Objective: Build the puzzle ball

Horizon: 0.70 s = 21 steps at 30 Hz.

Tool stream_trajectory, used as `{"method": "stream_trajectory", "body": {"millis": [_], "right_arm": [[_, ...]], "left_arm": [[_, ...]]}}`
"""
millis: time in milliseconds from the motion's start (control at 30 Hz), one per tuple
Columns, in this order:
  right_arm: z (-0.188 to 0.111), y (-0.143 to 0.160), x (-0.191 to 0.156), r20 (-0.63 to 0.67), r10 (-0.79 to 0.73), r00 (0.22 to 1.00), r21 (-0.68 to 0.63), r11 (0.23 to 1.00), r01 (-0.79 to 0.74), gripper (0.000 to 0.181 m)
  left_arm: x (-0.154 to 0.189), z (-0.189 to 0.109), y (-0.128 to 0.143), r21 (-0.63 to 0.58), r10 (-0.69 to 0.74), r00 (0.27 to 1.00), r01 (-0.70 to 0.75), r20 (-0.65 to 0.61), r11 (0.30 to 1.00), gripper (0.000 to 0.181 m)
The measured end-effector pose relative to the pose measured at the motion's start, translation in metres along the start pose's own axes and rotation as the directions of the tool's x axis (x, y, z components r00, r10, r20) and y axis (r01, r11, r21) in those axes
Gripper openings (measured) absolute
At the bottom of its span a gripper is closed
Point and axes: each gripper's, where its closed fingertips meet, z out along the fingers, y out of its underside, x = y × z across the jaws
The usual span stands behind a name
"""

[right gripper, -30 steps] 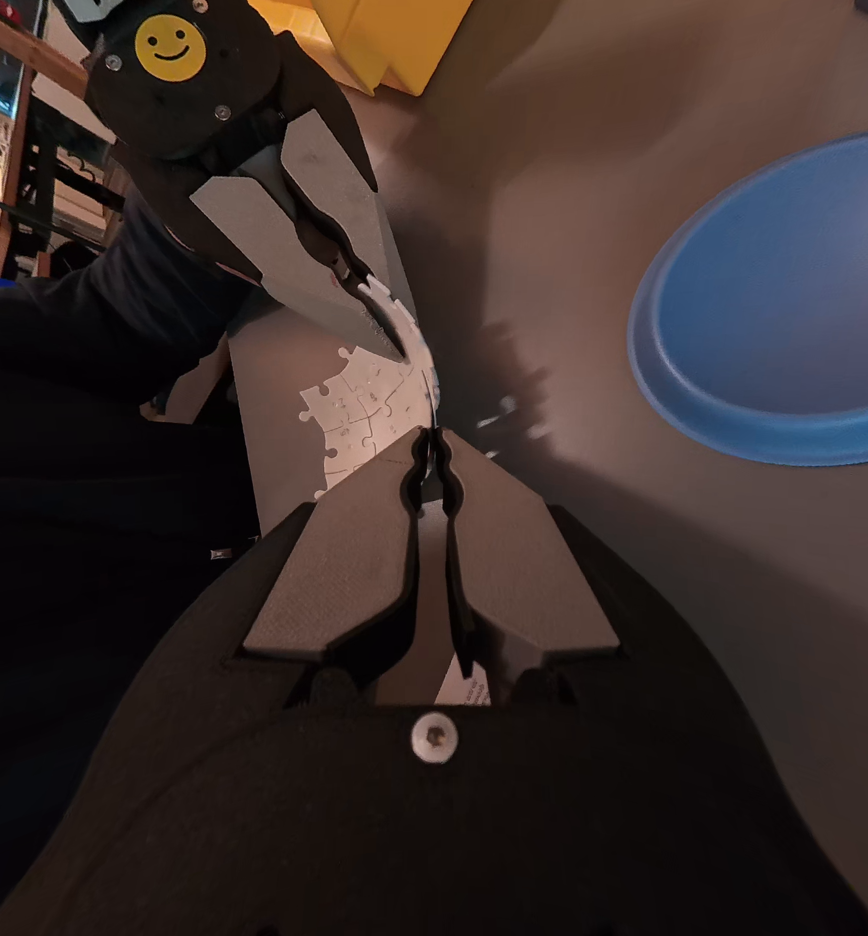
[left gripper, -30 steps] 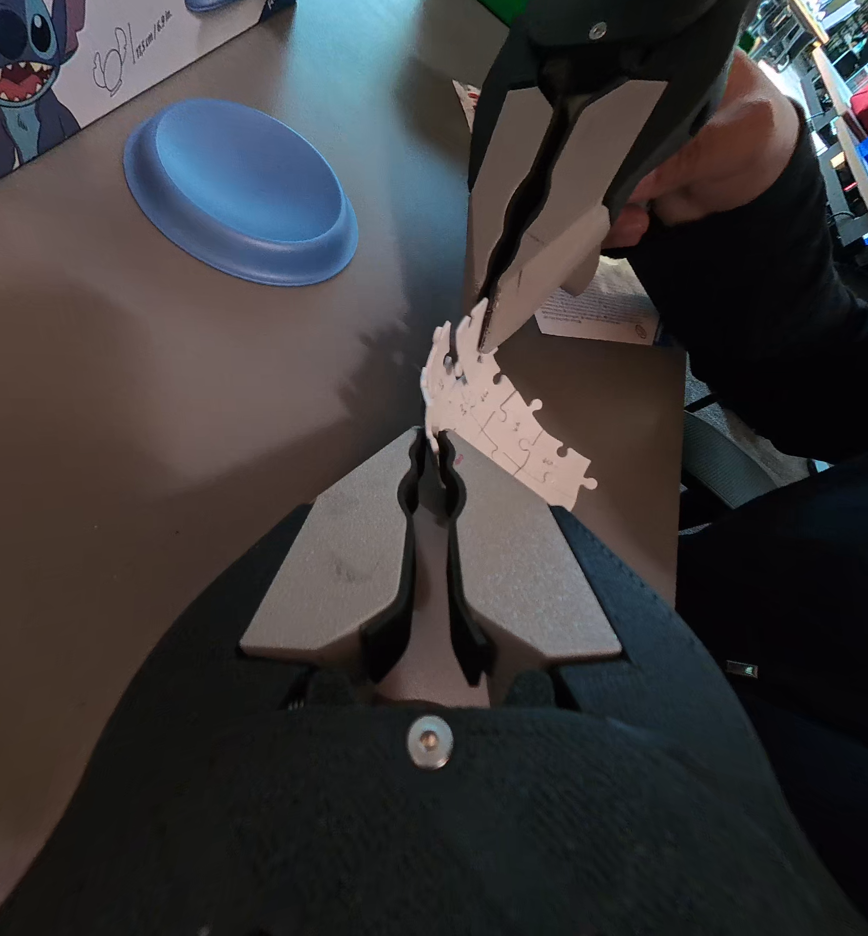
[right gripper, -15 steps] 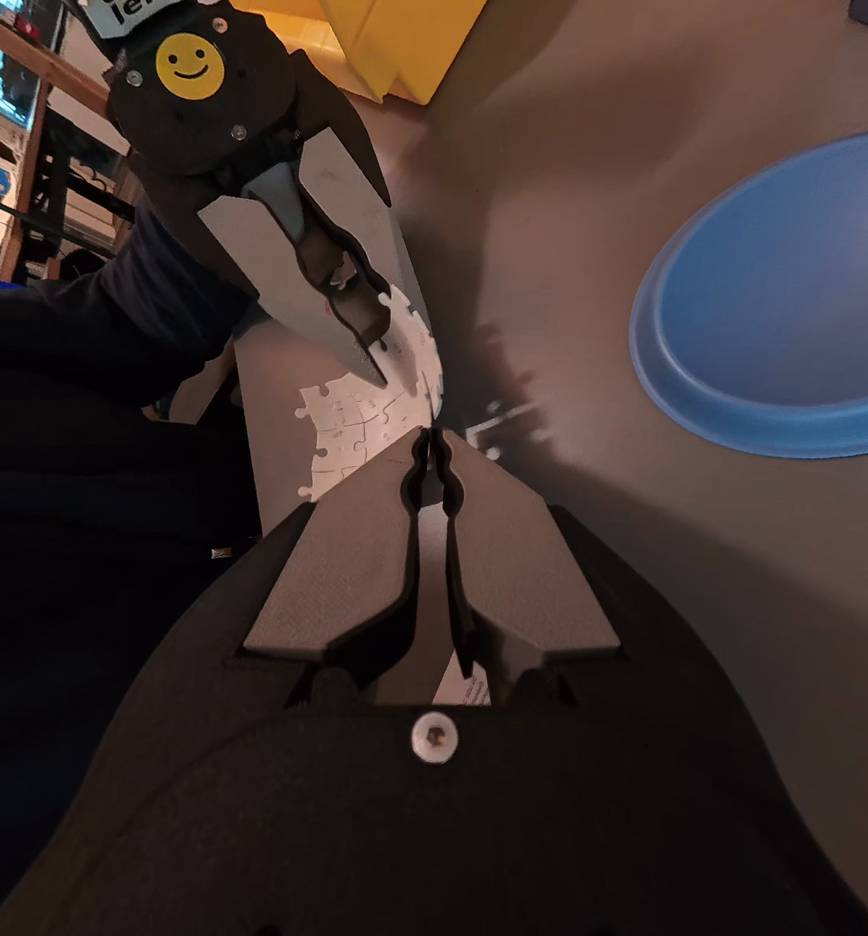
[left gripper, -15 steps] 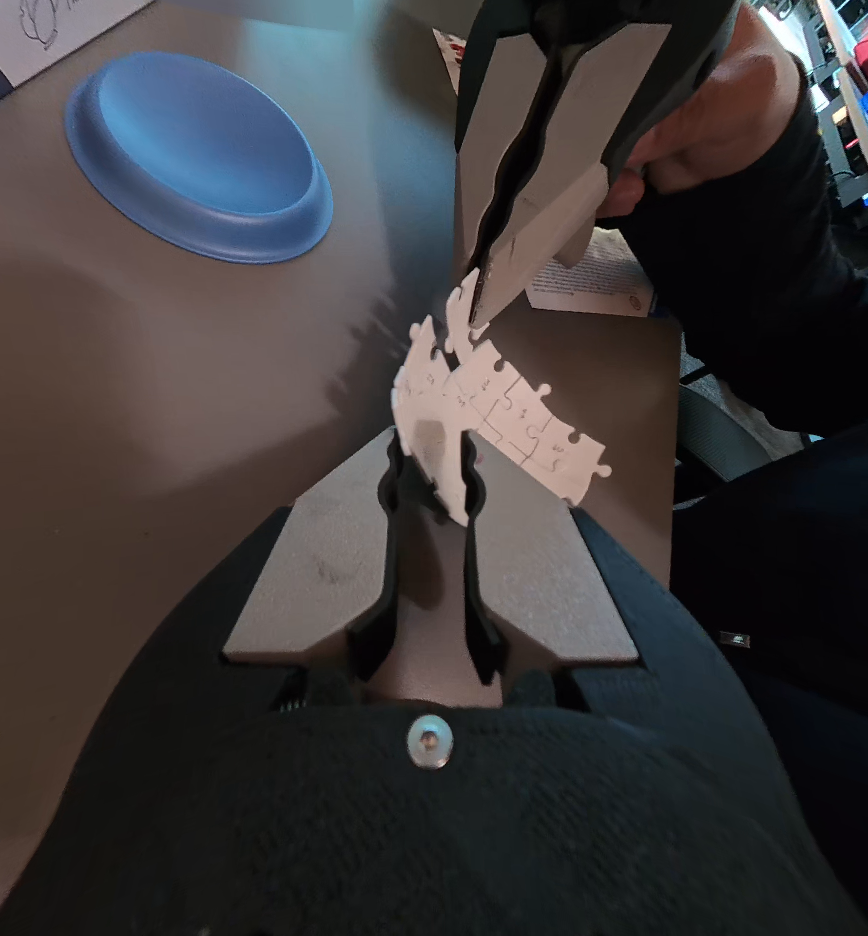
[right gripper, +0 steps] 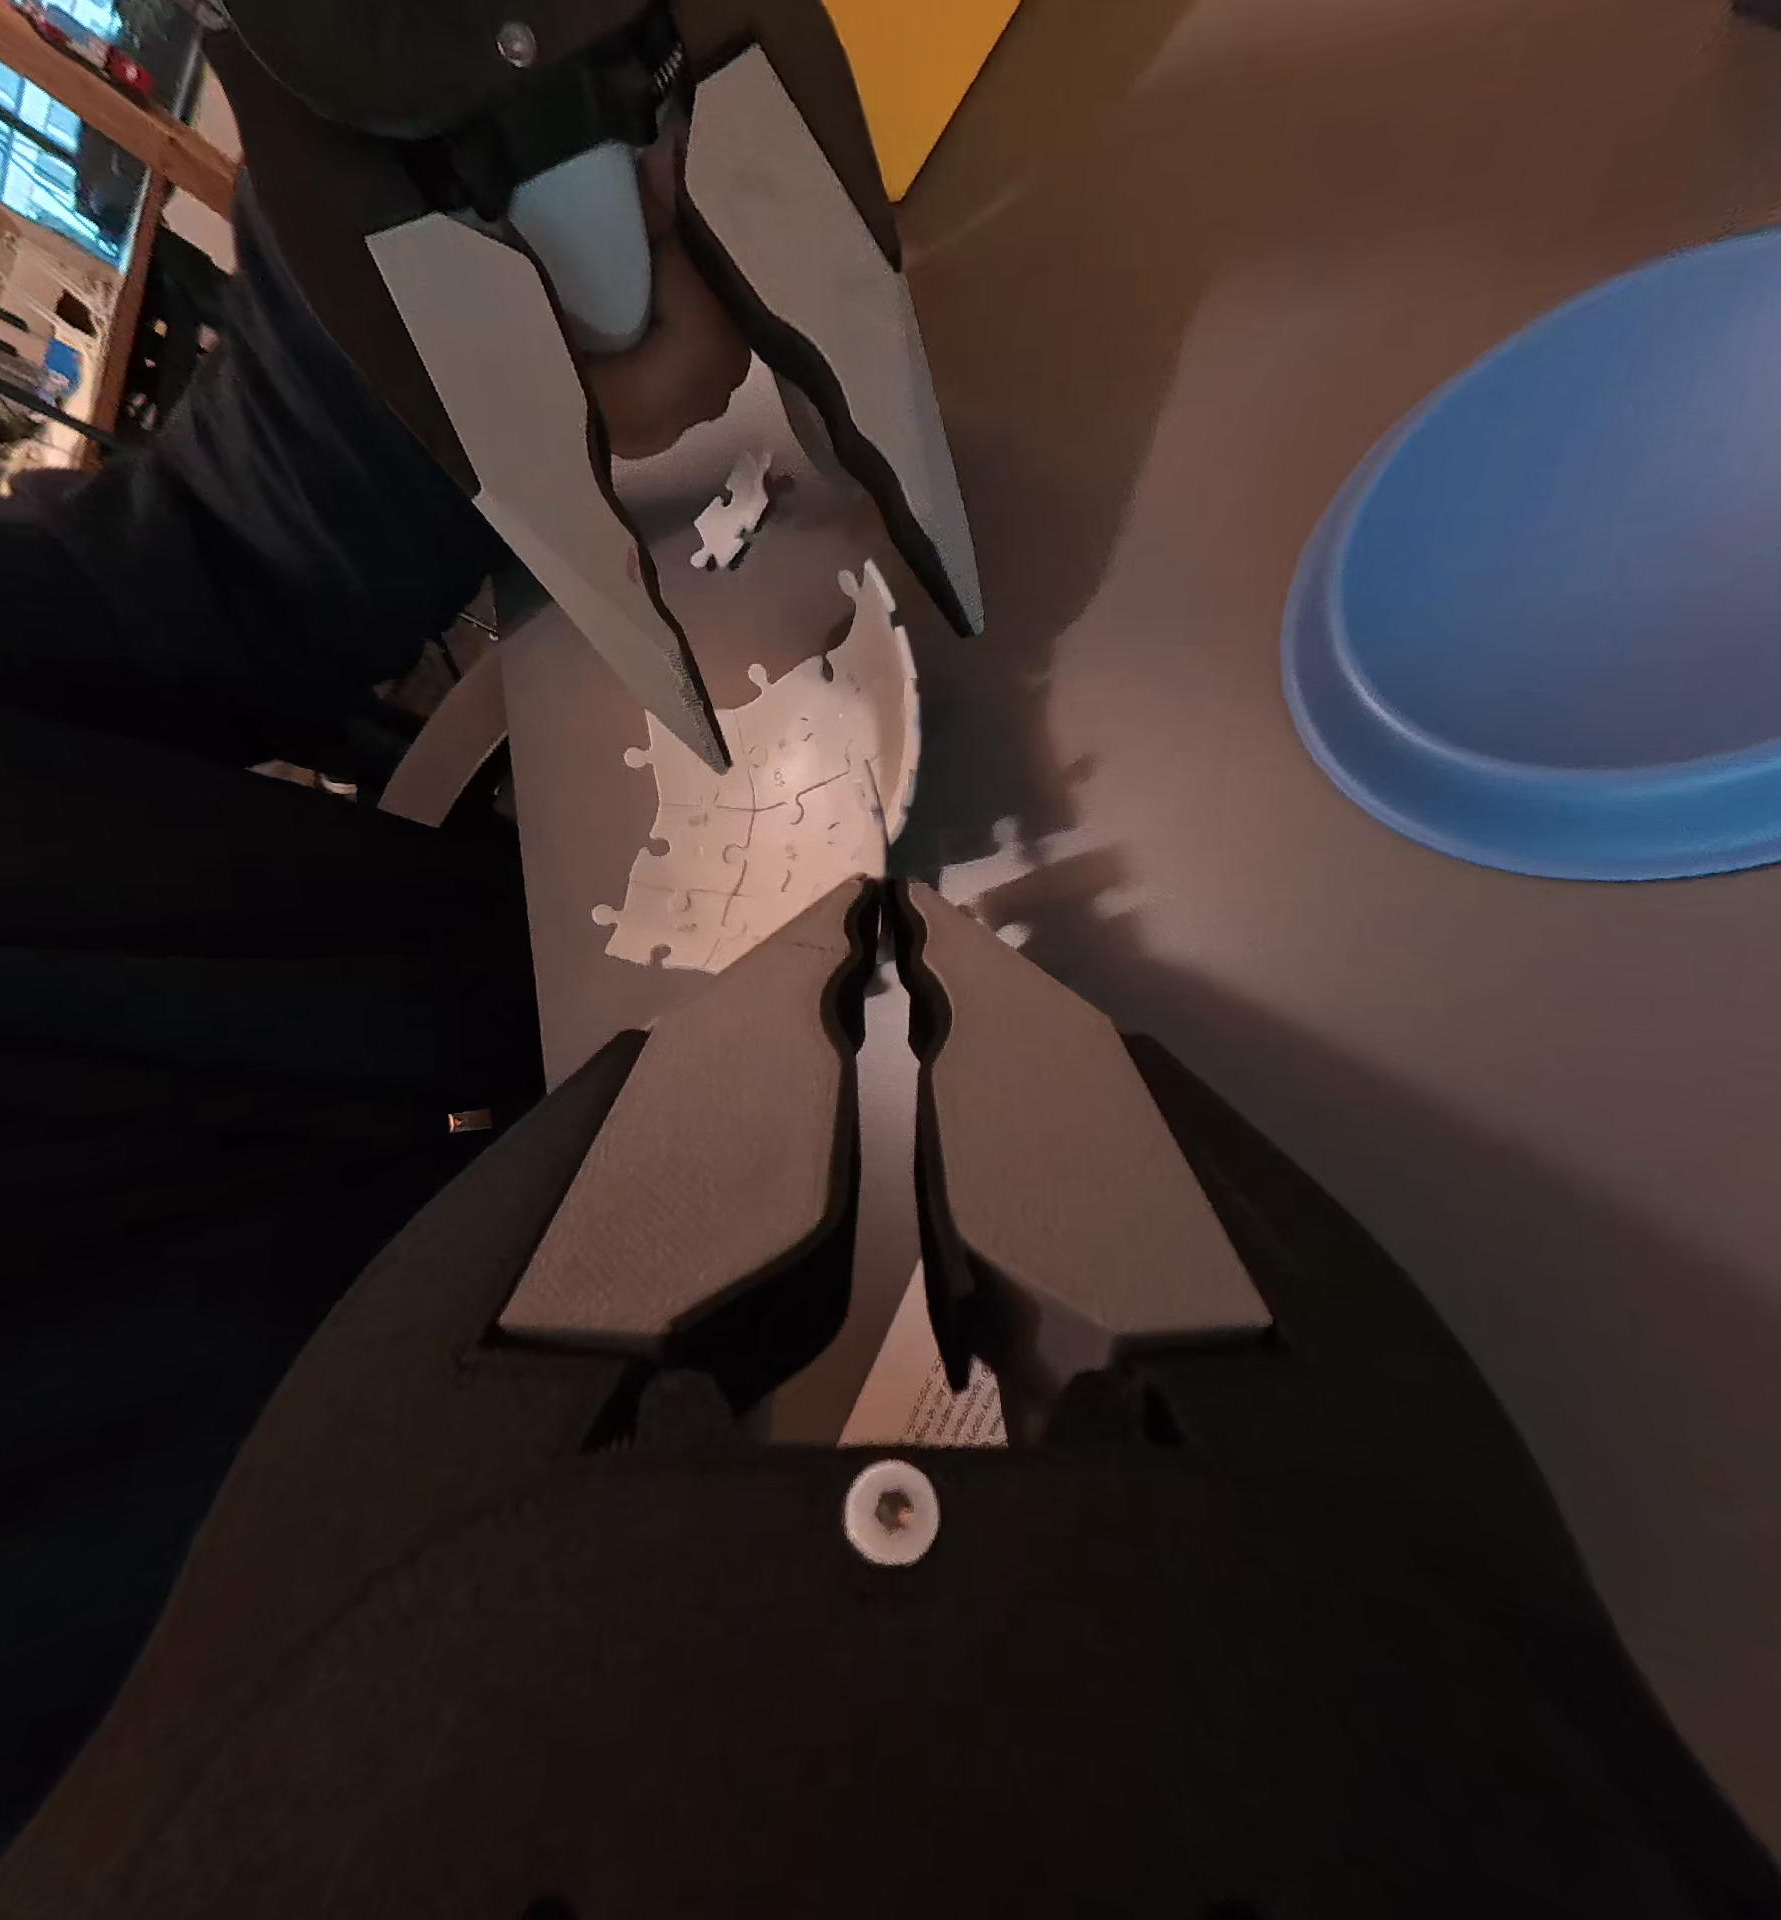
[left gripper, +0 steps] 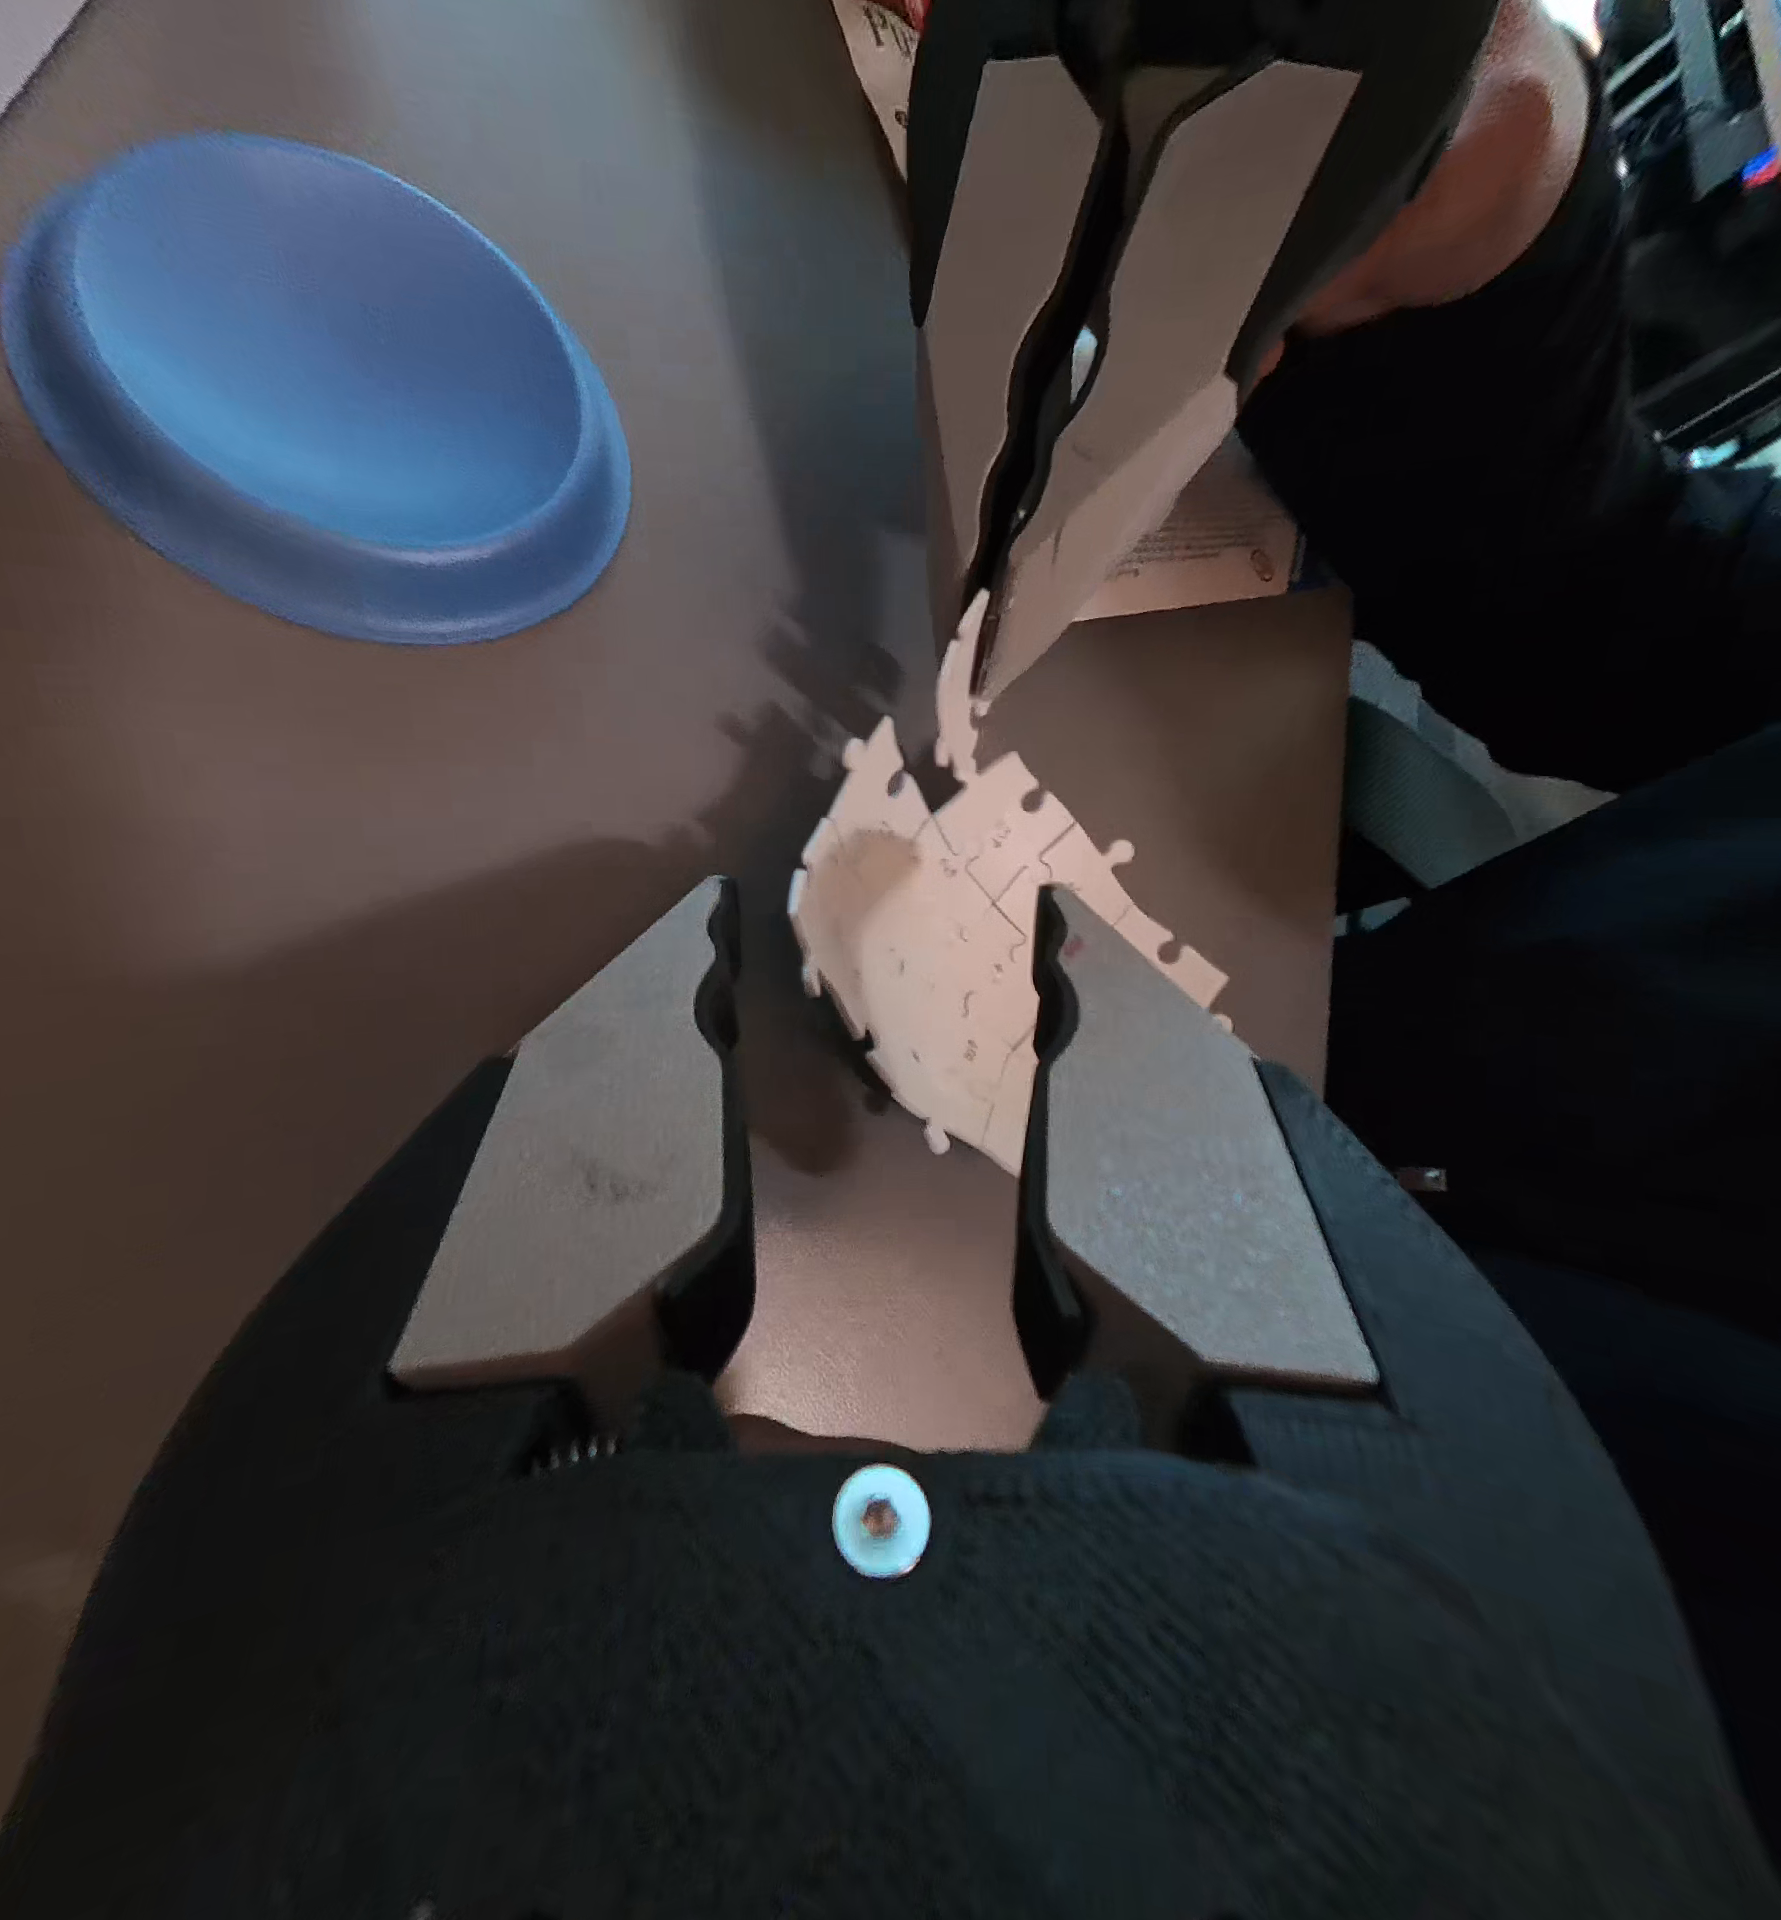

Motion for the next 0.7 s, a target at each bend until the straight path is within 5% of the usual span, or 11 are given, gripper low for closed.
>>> {"method": "stream_trajectory", "body": {"millis": [167, 333, 700], "right_arm": [[0.002, 0.004, 0.000, 0.007, -0.009, 1.000, -0.021, 1.000, 0.009, 0.000], [0.007, 0.008, 0.003, 0.002, 0.000, 1.000, -0.040, 0.999, 0.000, 0.000], [0.017, 0.006, 0.000, 0.011, -0.022, 1.000, -0.071, 0.997, 0.023, 0.000]], "left_arm": [[-0.003, 0.005, -0.001, -0.100, 0.009, 1.000, -0.012, -0.028, 0.995, 0.054], [-0.008, 0.009, 0.007, -0.133, 0.017, 1.000, -0.014, 0.019, 0.991, 0.008], [0.003, -0.002, 0.017, -0.054, -0.050, 0.999, 0.051, 0.013, 0.997, 0.035]]}}
